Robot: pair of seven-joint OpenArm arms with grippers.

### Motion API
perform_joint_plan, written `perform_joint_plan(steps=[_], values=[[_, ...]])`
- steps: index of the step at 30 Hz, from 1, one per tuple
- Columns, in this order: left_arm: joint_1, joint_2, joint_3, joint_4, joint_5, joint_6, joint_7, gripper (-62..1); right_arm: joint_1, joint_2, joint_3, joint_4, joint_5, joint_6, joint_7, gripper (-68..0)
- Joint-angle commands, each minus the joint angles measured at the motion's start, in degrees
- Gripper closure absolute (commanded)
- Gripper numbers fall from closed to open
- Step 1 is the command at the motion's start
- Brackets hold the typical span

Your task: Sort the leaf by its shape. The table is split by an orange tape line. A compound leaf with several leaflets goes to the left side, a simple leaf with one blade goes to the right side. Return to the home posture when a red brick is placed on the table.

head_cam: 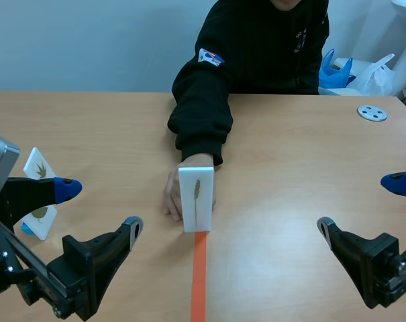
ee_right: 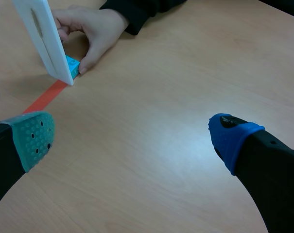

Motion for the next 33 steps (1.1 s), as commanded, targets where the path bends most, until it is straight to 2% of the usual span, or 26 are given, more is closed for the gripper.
perform_joint_plan(steps=[1,17,22,33], values=[[-0.1,0.0,-0.3,0.7,-0.3,-0.2,-0.9,-62.3,0.7,0.0,0.1,1.1,0.6,0.0,0.6,-67.9],[-0.9,0.0,1.0,-2.4,0.3,-0.2,-0.9,-62.3,0.7,0.0,0.1,1.1,0.6,0.0,0.6,-67.9],[-4.7,0.7,4.1,-7.6,1.2,-0.2,-2.3,-62.3,0.7,0.0,0.1,1.1,0.5,0.0,0.6,-67.9],[-17.9,5.1,12.0,-24.0,7.0,-0.2,-8.6,-62.3,0.7,0.0,0.1,1.1,0.5,0.0,0.6,-67.9]])
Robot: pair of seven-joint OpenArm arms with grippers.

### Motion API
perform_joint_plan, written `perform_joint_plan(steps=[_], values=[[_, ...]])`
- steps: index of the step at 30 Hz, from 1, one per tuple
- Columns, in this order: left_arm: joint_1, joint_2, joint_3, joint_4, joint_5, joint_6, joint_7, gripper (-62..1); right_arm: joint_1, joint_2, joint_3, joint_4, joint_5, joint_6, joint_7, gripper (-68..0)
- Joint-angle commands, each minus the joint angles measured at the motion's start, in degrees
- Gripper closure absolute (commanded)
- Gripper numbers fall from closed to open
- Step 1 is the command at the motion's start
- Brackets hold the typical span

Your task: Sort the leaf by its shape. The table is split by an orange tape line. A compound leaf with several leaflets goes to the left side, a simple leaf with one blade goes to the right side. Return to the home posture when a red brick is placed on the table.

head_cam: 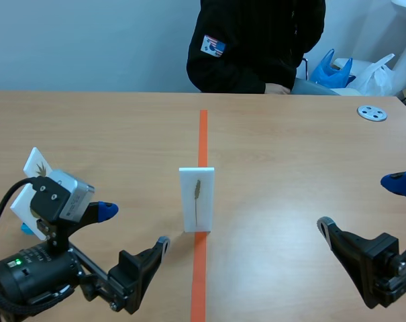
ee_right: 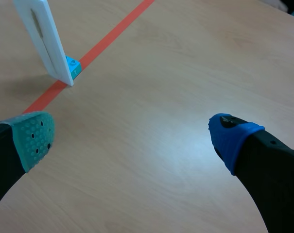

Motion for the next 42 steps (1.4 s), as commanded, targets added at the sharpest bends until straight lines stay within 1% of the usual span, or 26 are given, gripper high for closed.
perform_joint_plan(steps=[1,6,8,10,14,17,22,25,32,33,34,36,39,42], values=[[-1.8,0.9,1.2,-0.5,0.0,0.0,-1.9,-62.3,0.7,0.0,0.1,1.1,0.5,0.0,0.6,-67.9],[-8.6,3.6,5.9,-8.6,3.8,0.3,-6.0,-62.3,0.7,0.0,0.1,1.1,0.5,0.0,0.6,-67.9],[-11.7,4.9,7.5,-12.1,4.6,0.7,-7.6,-62.3,0.7,0.0,0.1,1.1,0.5,0.0,0.6,-67.9],[-14.9,6.3,8.9,-15.9,6.1,0.7,-9.2,-62.3,0.7,0.0,0.1,1.1,0.5,0.0,0.6,-67.9],[-20.5,8.7,11.9,-22.6,7.0,0.8,-11.7,-62.3,0.7,0.0,0.1,1.1,0.5,0.0,0.6,-67.9],[-23.5,10.0,14.2,-25.9,9.2,0.7,-13.2,-62.3,0.7,0.0,0.1,1.1,0.5,0.0,0.6,-67.9],[-26.4,11.0,17.4,-28.9,11.2,2.5,-14.4,-62.3,0.7,0.0,0.1,1.1,0.5,0.0,0.6,-67.9],[-26.8,11.3,17.7,-29.6,11.3,3.5,-14.4,-62.3,0.7,0.0,0.1,1.1,0.6,0.0,0.6,-67.9],[-27.0,11.3,17.7,-30.1,11.3,3.7,-14.5,-62.3,0.7,0.0,0.1,1.1,0.6,0.0,0.6,-67.9],[-27.0,11.3,17.7,-30.1,11.3,3.7,-14.5,-59.6,0.7,0.0,0.1,1.1,0.6,0.0,0.6,-67.9],[-27.0,11.3,17.7,-30.1,11.3,3.7,-14.5,-53.8,0.7,0.0,0.1,1.1,0.6,0.0,0.6,-67.9],[-26.9,11.3,17.7,-30.1,11.2,3.7,-14.5,-44.9,0.7,0.0,0.1,1.1,0.6,0.0,0.6,-67.9],[-27.0,11.3,17.7,-30.1,11.2,3.8,-14.5,-36.2,0.7,0.0,0.1,1.1,0.6,0.0,0.6,-67.9],[-26.9,11.3,17.7,-30.1,11.2,3.9,-14.5,-25.8,0.7,0.0,0.1,1.1,0.6,0.0,0.6,-67.9]])
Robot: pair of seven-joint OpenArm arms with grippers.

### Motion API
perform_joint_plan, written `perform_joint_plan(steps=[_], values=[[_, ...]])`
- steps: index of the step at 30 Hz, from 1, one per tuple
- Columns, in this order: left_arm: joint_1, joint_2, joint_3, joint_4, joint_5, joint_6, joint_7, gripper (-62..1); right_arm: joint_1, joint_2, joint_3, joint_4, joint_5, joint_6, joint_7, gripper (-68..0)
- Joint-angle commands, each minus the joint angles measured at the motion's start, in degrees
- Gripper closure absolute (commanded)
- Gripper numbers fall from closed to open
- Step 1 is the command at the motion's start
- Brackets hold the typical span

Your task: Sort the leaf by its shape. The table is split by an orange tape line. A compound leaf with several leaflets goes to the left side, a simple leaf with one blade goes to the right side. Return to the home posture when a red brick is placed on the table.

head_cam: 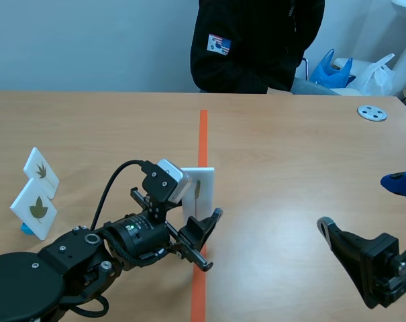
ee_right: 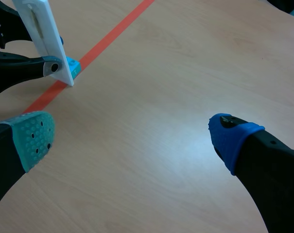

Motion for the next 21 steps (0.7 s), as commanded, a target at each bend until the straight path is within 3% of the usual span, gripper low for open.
perform_joint_plan(steps=[1,7,13,17,21], values=[[-0.5,0.3,-0.5,0.8,-0.5,0.0,-1.0,-22.6,0.7,0.0,0.1,1.1,0.6,0.0,0.6,-67.9],[-0.5,0.3,-0.5,0.9,-0.5,0.0,-1.0,-4.4,0.7,0.0,0.1,1.1,0.6,0.0,0.6,-67.9],[1.5,-0.4,-0.7,4.5,-1.2,-0.1,0.2,-4.0,0.7,0.0,0.1,1.1,0.6,0.0,0.6,-67.9],[6.6,-2.5,-1.0,14.6,-3.8,-0.1,4.9,-4.0,0.7,0.0,0.1,1.1,0.6,0.0,0.6,-67.9],[14.2,-3.7,-4.3,26.1,-4.0,0.0,8.9,-4.0,0.7,0.0,0.1,1.1,0.6,0.0,0.6,-67.9]])
